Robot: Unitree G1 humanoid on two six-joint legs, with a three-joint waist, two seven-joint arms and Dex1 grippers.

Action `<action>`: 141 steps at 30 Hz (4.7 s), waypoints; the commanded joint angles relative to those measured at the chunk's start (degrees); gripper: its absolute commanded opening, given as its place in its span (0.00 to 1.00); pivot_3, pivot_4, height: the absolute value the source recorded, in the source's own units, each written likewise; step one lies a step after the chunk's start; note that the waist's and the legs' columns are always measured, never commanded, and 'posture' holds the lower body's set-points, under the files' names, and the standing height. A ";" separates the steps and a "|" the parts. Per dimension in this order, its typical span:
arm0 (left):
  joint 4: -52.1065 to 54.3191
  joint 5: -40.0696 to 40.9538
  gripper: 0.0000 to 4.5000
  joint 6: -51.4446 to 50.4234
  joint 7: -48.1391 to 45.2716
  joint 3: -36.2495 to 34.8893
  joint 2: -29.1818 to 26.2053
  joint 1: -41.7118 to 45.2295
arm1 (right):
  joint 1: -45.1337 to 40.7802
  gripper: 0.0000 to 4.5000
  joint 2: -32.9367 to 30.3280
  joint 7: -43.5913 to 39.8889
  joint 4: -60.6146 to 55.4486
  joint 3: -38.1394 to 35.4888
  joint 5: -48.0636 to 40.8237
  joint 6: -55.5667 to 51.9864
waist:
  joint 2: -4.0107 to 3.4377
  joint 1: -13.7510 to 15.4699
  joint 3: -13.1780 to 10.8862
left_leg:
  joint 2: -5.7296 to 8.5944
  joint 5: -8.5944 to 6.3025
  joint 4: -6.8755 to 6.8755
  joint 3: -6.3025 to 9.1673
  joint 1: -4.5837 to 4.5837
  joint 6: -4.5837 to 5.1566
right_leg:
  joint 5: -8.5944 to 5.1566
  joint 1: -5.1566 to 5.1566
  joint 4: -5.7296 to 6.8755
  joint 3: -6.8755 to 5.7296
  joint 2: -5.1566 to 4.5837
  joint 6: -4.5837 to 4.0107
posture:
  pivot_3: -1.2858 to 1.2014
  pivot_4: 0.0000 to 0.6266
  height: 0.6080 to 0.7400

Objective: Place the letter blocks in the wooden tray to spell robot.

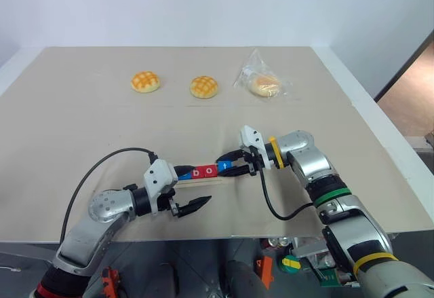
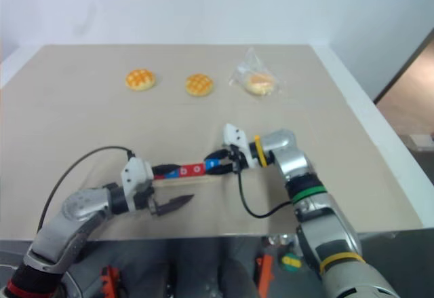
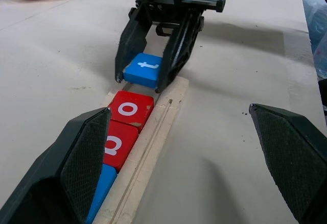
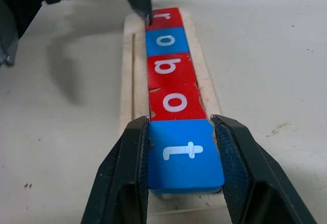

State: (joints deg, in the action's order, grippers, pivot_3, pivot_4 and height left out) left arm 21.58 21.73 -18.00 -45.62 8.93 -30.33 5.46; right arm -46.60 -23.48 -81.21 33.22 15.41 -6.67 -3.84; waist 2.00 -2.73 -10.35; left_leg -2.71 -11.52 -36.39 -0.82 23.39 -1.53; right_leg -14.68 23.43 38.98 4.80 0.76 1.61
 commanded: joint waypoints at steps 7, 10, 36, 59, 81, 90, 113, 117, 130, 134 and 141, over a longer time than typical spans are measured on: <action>1.21 -0.18 1.00 0.46 -1.13 0.08 -0.06 0.99 | 7.13 0.39 -2.62 4.04 -13.91 -2.68 -2.86 -4.84 | 0.00 0.00 0.00 | 0.01 0.00 0.00 -0.01 0.01 0.00 | -0.03 0.01 0.00 0.01 0.00 0.05 | 0.52 0.24 1.00; 0.84 -0.33 1.00 0.61 -1.41 0.18 0.03 1.19 | 7.64 0.39 -2.83 4.82 -15.00 -2.96 -2.87 -5.66 | -0.01 0.00 0.00 | 0.01 0.00 0.00 -0.01 0.00 0.00 | -0.04 0.01 0.00 0.01 0.00 0.07 | 0.52 0.24 1.00; -0.38 -1.85 1.00 1.50 -2.64 0.44 0.43 1.15 | 11.84 0.39 -0.47 15.79 -25.25 -4.33 -5.34 -16.93 | -0.01 -0.03 -0.01 | 0.01 0.00 0.00 0.00 0.01 0.00 | -0.04 0.00 0.00 0.01 0.01 0.09 | 0.52 0.24 1.00; -0.38 0.95 1.00 1.52 -4.46 -1.71 -0.17 1.02 | 17.74 0.99 -0.46 31.54 -38.17 -13.14 -12.08 -26.79 | -0.01 -0.02 -0.01 | 0.03 0.00 0.00 -0.01 0.02 0.00 | -0.06 0.02 -0.01 0.03 -0.01 0.11 | 0.52 0.24 1.00; -0.90 3.69 1.00 -0.13 -8.42 -3.14 -2.82 2.21 | 29.50 0.01 4.09 50.07 -58.64 -2.11 -6.33 -33.32 | 0.00 -0.03 0.00 | 0.04 -0.01 0.08 0.01 0.07 -0.02 | -0.18 0.08 -0.02 0.01 -0.04 0.11 | 0.52 0.24 1.00; -0.57 3.40 1.00 -0.39 -8.12 -2.94 -2.40 2.10 | 28.81 0.01 2.24 49.01 -56.86 -0.27 -4.67 -32.35 | -0.01 -0.03 0.00 | 0.02 -0.01 0.08 0.02 0.06 -0.01 | -0.18 0.08 -0.02 -0.01 -0.03 0.09 | 0.52 0.24 1.00; -0.52 3.19 1.00 -0.24 -6.86 -2.92 -1.86 1.78 | 26.69 0.01 -1.91 44.09 -56.50 0.83 -4.56 -34.58 | 0.00 -0.03 0.00 | 0.02 -0.01 0.08 0.04 0.06 -0.01 | -0.18 0.08 -0.02 -0.02 -0.02 0.09 | 0.52 0.24 1.00; -0.69 3.07 1.00 -0.18 -6.86 -2.76 -1.77 1.90 | 26.29 0.01 -1.86 44.51 -56.31 0.68 -4.17 -34.66 | 0.00 -0.03 0.00 | 0.03 -0.01 0.08 0.02 0.06 -0.01 | -0.18 0.08 -0.02 -0.01 -0.03 0.09 | 0.52 0.24 1.00; -0.79 2.73 1.00 -0.06 -6.64 -2.37 -1.50 1.64 | 27.01 0.01 -2.65 44.92 -58.29 0.09 -4.60 -36.37 | 0.00 -0.03 0.00 | 0.03 -0.01 0.08 0.03 0.06 -0.01 | -0.18 0.08 -0.02 -0.01 -0.03 0.09 | 0.52 0.24 1.00; -0.82 2.76 1.00 0.03 -6.58 -2.38 -1.41 1.57 | 25.95 0.01 -1.55 46.51 -58.38 -3.23 -5.92 -36.95 | 0.00 -0.03 0.00 | 0.03 -0.01 0.08 0.04 0.06 -0.01 | -0.18 0.08 -0.02 -0.02 -0.02 0.09 | 0.52 0.24 1.00; -1.96 5.01 1.00 -1.41 -0.87 -6.90 1.95 2.19 | 29.49 0.27 -0.90 47.75 -52.10 -14.67 -9.09 -29.80 | 0.03 0.13 0.01 | 0.05 -0.01 0.07 0.03 0.08 -0.01 | -0.18 0.05 -0.05 -0.02 -0.05 0.12 | 0.52 0.24 1.00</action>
State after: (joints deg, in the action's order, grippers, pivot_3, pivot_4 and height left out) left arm 19.43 25.46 -19.15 -48.79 5.39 -29.00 7.03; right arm -18.22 -24.06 -32.91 -19.23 3.82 -14.10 -36.16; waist 2.03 -2.60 -10.34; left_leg -2.65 -11.53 -36.31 -0.76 23.47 -1.55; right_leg -14.87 23.45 38.93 4.76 0.70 1.74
